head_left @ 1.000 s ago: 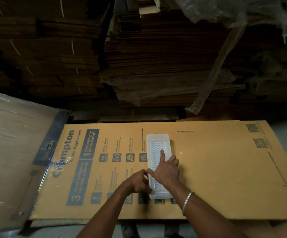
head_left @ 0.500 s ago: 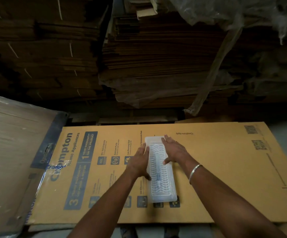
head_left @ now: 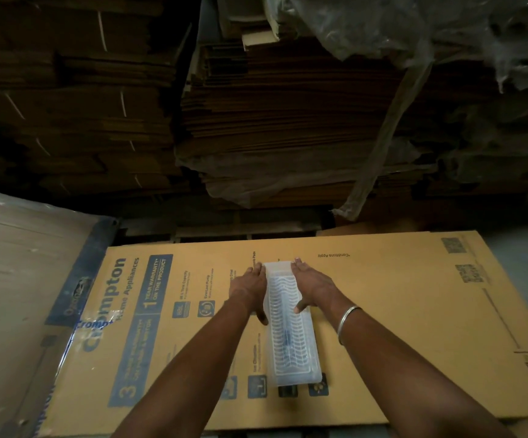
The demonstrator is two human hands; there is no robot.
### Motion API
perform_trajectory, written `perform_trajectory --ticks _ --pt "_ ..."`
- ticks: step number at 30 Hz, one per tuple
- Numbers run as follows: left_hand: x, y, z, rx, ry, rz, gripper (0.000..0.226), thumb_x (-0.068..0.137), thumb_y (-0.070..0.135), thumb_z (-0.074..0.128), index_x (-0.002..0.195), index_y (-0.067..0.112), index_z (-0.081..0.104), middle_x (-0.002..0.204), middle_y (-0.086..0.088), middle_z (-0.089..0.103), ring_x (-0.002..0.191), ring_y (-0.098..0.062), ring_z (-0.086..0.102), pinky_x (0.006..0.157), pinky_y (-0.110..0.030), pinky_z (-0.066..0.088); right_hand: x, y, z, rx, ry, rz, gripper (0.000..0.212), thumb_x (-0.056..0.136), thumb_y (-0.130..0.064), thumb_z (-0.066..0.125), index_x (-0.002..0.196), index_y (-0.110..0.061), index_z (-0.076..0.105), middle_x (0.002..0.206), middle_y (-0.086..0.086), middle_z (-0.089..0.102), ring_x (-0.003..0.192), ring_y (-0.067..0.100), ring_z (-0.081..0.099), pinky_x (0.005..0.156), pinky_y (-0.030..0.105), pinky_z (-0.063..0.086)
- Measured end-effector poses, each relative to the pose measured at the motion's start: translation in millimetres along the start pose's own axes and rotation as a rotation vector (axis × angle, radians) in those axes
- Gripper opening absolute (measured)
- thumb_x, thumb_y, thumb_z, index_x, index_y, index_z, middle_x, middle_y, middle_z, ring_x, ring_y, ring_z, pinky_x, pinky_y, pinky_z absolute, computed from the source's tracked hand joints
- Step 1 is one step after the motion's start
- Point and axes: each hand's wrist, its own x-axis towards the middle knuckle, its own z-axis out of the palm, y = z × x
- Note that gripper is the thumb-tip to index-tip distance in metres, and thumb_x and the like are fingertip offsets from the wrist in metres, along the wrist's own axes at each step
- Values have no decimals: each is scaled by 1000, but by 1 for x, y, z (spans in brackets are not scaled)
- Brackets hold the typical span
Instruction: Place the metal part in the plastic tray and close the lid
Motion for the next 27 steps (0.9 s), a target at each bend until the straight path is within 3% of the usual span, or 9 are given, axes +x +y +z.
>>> perform_trajectory --ticks 21,24,27 --pt "3 4 -4 22 5 35 142 62 48 91 160 9 -3 171 -14 -1 157 -31 8 125 -49 25 8 10 8 39 12 -40 128 70 -28 90 159 -11 0 169 6 -5 155 23 2 123 39 18" --pt "2 0 -7 -65 21 24 131 70 54 84 161 7 2 171 -14 2 158 -29 10 127 -46 21 5 11 3 20 -1 -46 125 74 -40 86 159 -10 -1 169 7 -5 155 24 2 124 39 15" --pt "6 -2 -12 -127 164 -16 104 92 57 60 161 5 3 171 -14 0 158 -29 8 128 -43 16 7 10 3 -4 103 -33 108 87 -62 61 159 -13 -1 169 7 -6 155 23 -2 125 41 6"
